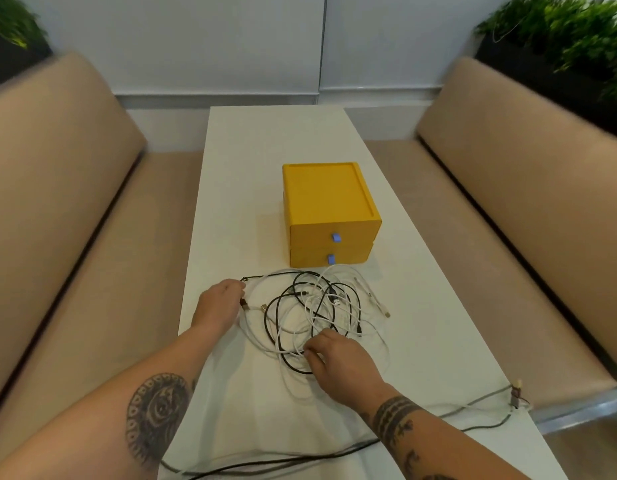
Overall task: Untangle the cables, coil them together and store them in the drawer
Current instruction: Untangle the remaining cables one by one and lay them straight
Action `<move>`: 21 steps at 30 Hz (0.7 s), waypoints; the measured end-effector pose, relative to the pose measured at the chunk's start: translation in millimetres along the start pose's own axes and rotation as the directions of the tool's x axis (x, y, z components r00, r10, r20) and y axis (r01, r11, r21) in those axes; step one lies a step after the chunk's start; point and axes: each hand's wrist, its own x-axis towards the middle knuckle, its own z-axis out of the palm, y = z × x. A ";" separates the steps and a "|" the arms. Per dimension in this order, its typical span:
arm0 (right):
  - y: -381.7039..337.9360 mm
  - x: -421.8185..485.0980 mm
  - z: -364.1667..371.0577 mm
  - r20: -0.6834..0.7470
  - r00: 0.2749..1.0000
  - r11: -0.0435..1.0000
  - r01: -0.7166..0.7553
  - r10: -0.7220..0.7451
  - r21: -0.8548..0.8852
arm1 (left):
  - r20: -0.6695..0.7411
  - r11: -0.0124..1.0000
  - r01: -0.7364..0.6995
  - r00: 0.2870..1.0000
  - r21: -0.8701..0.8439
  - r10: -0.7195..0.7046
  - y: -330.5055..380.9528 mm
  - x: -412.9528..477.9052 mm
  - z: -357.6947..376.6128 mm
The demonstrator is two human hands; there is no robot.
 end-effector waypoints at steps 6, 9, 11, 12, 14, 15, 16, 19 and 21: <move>-7.8 13.8 -1.0 -0.027 1.000 0.999 -0.003 0.004 0.050 | -0.084 0.896 -0.030 0.994 0.442 0.075 -13.7 7.1 6.2; -9.4 22.1 -4.2 -0.044 0.999 0.998 0.018 -0.015 0.067 | -0.110 0.805 -0.032 0.987 0.593 0.120 -9.0 6.8 12.6; -10.0 25.9 -5.2 -0.070 0.997 0.997 0.031 -0.026 0.076 | -0.138 0.798 -0.035 0.980 0.601 0.146 -8.7 7.2 14.8; -10.1 26.9 -5.3 -0.076 0.997 0.996 0.037 -0.032 0.079 | -0.153 0.804 -0.036 0.976 0.593 0.157 -9.4 7.2 15.9; -9.7 27.2 -4.7 -0.078 0.996 0.995 0.049 -0.042 0.081 | -0.156 0.815 -0.023 0.978 0.578 0.138 -9.6 8.6 18.0; -8.9 26.8 -4.4 -0.080 0.996 0.995 0.053 -0.046 0.080 | -0.145 0.813 -0.013 0.982 0.582 0.120 -9.3 8.9 19.1; -7.7 26.2 -3.9 -0.081 0.996 0.995 0.054 -0.047 0.081 | -0.133 0.800 -0.013 0.984 0.600 0.116 -9.6 9.7 20.4; -3.0 23.3 -3.3 -0.067 0.997 0.994 0.047 -0.040 0.104 | -0.097 0.740 -0.046 0.984 0.671 0.150 -10.9 13.3 22.0; 0.0 20.6 -2.6 -0.059 0.998 0.992 0.044 -0.038 0.115 | -0.065 0.717 -0.052 0.989 0.695 0.135 -7.4 15.7 21.7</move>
